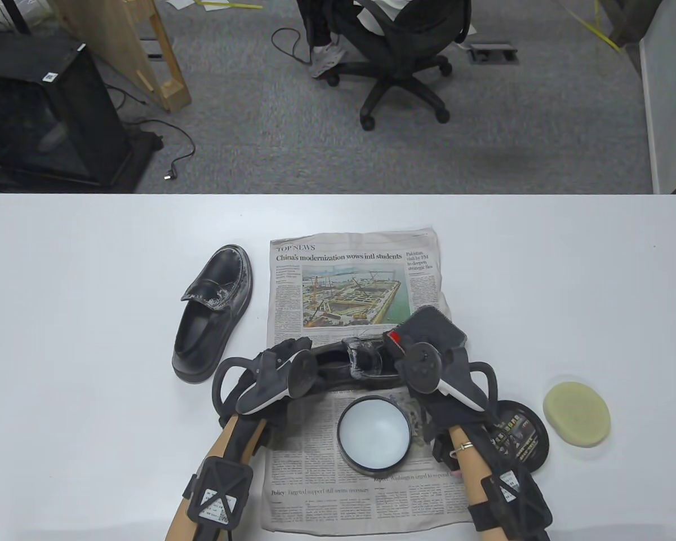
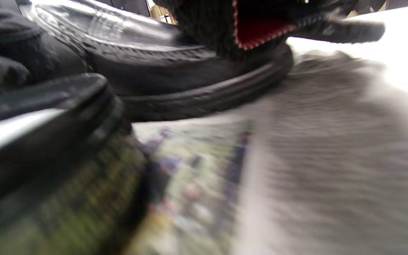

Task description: Dip and apply leather care cream with polishing sponge on shoes

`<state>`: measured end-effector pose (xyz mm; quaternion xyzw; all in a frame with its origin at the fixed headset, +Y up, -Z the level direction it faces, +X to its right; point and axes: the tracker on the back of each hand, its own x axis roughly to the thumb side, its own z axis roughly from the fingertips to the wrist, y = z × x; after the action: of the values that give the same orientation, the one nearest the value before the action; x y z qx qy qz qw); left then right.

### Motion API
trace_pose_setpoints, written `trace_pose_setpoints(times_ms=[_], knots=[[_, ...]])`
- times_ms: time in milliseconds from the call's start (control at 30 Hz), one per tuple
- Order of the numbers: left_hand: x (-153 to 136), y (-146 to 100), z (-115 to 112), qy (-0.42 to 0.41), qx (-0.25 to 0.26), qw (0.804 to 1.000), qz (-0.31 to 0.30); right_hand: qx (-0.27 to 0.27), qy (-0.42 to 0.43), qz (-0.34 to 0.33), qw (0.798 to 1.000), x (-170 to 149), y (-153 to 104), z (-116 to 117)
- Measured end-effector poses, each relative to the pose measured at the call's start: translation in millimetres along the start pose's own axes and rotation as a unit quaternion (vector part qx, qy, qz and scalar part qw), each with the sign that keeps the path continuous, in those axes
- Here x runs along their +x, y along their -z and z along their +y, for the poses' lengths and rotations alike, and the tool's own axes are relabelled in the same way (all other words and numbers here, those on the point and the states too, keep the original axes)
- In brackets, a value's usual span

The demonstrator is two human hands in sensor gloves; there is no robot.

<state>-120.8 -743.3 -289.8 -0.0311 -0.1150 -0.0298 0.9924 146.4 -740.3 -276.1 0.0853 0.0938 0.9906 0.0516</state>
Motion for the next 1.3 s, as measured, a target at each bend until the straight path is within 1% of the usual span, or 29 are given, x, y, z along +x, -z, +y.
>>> trace_pose_setpoints(times_ms=[100, 200, 267, 333, 400, 433, 500, 533, 600, 700, 767, 833, 867, 933, 1067, 1100, 1167, 1200, 1233, 1300], knots=[[-0.1, 0.2, 0.0, -0.003, 0.000, 1.000, -0.001, 0.000, -0.004, -0.032, 0.999, -0.5, -21.9, 4.6], [0.3, 0.9, -1.1, -0.010, -0.002, 1.000, -0.006, -0.006, 0.014, -0.075, 0.997, 16.0, -33.3, 4.9], [0.6, 1.2, -1.2, -0.010, -0.003, 1.000, -0.009, -0.013, 0.041, -0.116, 0.992, 34.5, -32.3, 1.2], [0.7, 1.4, -1.0, -0.008, -0.004, 1.000, -0.012, -0.019, 0.078, -0.148, 0.986, 54.2, -25.6, -5.3], [0.5, 1.6, -1.0, -0.008, -0.005, 1.000, -0.014, -0.025, 0.067, -0.154, 0.986, 65.7, -15.8, -12.7], [0.4, 1.5, -1.0, -0.008, -0.005, 1.000, -0.016, -0.023, 0.061, -0.148, 0.987, 70.1, -6.1, -16.4], [1.0, 1.1, -1.0, -0.003, -0.003, 1.000, -0.016, 0.005, 0.068, -0.118, 0.991, 69.3, 11.5, -16.3], [1.5, 0.5, -0.7, 0.005, -0.002, 1.000, -0.017, 0.021, 0.078, -0.096, 0.992, 65.2, 20.6, -13.9], [2.8, -0.3, -0.4, 0.016, 0.003, 1.000, -0.017, 0.026, 0.085, -0.068, 0.994, 54.6, 28.4, -10.9], [3.1, -1.0, -0.7, 0.021, 0.007, 1.000, -0.018, 0.028, 0.071, -0.028, 0.997, 31.9, 28.8, -7.4], [2.9, -0.7, -0.8, 0.017, 0.007, 1.000, -0.017, 0.018, 0.026, 0.002, 1.000, 16.2, 21.4, -5.3], [3.0, -1.0, -0.9, 0.018, 0.008, 1.000, -0.016, 0.005, -0.028, 0.013, 1.000, 7.4, 11.3, -2.5], [2.8, -1.1, -0.9, 0.017, 0.008, 1.000, -0.016, -0.004, -0.055, 0.007, 0.998, 4.5, 3.6, -1.0], [2.6, -0.9, -1.2, 0.014, 0.008, 1.000, -0.017, -0.009, -0.062, -0.013, 0.998, 5.1, -9.6, 0.0], [2.1, -0.6, -2.3, 0.004, 0.009, 1.000, -0.018, -0.006, -0.008, -0.083, 0.997, 25.6, -29.3, -6.8], [1.8, -0.9, -2.7, 0.003, 0.010, 1.000, -0.018, -0.001, 0.024, -0.109, 0.994, 34.8, -31.2, -9.7], [0.3, -1.3, -3.5, -0.005, 0.015, 1.000, -0.018, -0.001, 0.087, -0.149, 0.985, 53.2, -30.2, -14.6], [-0.7, -1.2, -3.7, -0.009, 0.014, 1.000, -0.017, -0.006, 0.102, -0.161, 0.982, 61.8, -27.2, -17.5], [-1.0, -1.2, -3.6, -0.009, 0.013, 1.000, -0.017, -0.013, 0.105, -0.166, 0.980, 67.8, -23.0, -19.9], [-1.3, -1.5, -3.5, -0.007, 0.015, 1.000, -0.017, -0.017, 0.098, -0.156, 0.983, 75.3, -9.1, -22.1]])
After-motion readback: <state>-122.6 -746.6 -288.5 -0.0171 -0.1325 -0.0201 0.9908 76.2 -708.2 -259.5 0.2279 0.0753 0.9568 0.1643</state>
